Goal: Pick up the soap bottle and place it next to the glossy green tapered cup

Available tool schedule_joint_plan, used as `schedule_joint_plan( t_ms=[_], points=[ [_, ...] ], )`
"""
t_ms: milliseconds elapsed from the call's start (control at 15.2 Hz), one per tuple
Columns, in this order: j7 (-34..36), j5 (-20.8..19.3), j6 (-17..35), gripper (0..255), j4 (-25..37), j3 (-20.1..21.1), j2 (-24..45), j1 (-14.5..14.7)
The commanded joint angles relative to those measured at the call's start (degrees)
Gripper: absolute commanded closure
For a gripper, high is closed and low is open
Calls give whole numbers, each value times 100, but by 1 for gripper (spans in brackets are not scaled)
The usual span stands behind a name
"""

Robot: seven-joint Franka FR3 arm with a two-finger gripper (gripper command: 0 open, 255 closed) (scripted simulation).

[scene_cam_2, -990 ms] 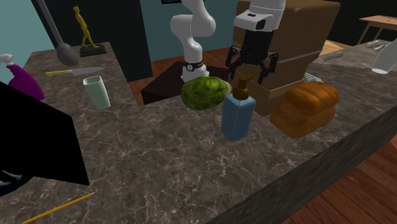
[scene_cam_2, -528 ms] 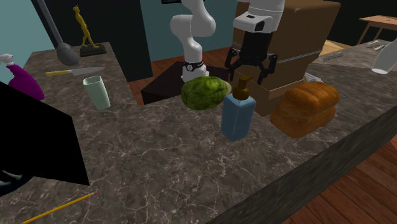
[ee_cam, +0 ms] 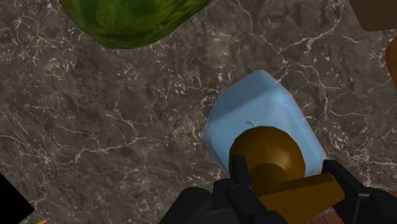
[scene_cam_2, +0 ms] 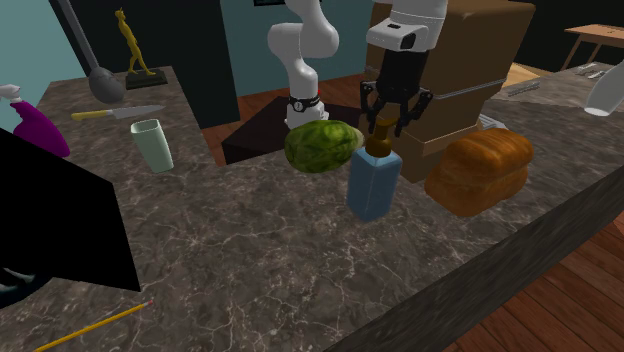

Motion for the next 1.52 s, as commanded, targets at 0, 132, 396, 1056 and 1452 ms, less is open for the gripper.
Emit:
schedule_joint_plan(
  t_ms=[0, 132, 396, 1056, 1452],
  points=[
    [0, 0, 0, 255, 0, 0, 0, 0],
    [-20, 22, -69, 255, 49, 2, -27, -3],
    [-91, 96, -352, 255, 261, 10, -120, -12],
    [-222, 209, -1083, 255, 889, 20, -256, -18],
    [-270, 228, -1540, 255, 1338, 29, -267, -9]
  ],
)
